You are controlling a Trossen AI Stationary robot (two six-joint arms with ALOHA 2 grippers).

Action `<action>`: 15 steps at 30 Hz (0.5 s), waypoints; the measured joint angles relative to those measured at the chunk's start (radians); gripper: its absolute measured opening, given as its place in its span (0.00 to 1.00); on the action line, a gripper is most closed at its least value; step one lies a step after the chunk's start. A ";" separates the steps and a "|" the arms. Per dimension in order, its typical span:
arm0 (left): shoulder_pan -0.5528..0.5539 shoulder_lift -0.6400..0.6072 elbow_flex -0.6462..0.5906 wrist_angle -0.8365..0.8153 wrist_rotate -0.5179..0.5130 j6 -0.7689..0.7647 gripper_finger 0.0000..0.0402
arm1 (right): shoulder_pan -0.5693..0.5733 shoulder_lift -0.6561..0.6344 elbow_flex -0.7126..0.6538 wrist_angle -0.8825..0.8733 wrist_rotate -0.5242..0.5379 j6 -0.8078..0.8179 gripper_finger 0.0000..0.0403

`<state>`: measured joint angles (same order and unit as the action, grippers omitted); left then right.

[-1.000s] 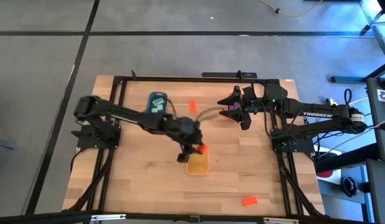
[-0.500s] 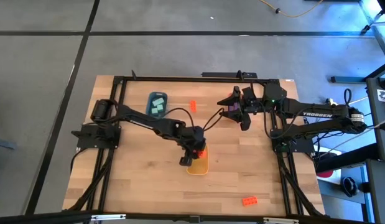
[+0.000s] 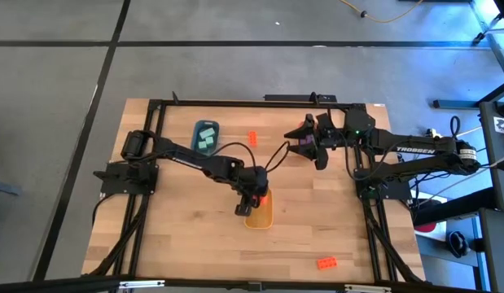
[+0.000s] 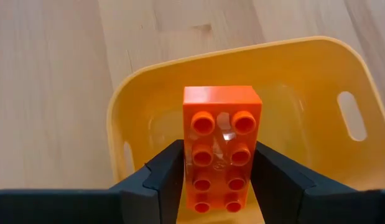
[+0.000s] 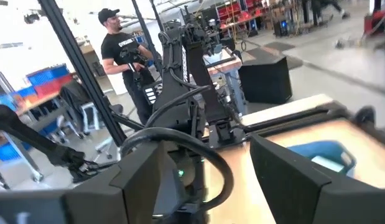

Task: Sort & place blocks by color
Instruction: Put the bottom left orange game piece into the yellow bin

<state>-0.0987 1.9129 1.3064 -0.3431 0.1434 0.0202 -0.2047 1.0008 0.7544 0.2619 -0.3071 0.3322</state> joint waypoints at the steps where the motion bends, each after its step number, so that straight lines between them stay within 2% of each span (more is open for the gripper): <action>1: 0.003 0.000 0.000 -0.001 0.002 -0.010 0.40 | -0.001 0.000 0.000 -0.006 0.000 0.024 0.60; 4: 0.007 0.000 -0.001 -0.006 0.008 -0.018 0.41 | -0.010 -0.008 0.000 -0.064 -0.039 0.078 0.60; 8: 0.009 0.000 -0.002 -0.008 0.038 -0.018 0.42 | -0.024 -0.040 0.002 -0.235 -0.095 0.083 0.60; 15: 0.027 0.000 -0.002 -0.019 0.058 -0.018 0.42 | -0.028 -0.129 0.002 -0.540 -0.106 0.082 0.60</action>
<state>-0.0720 1.9133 1.3045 -0.3617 0.2012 0.0026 -0.2329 0.8717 0.7563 -0.2783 -0.4133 0.4144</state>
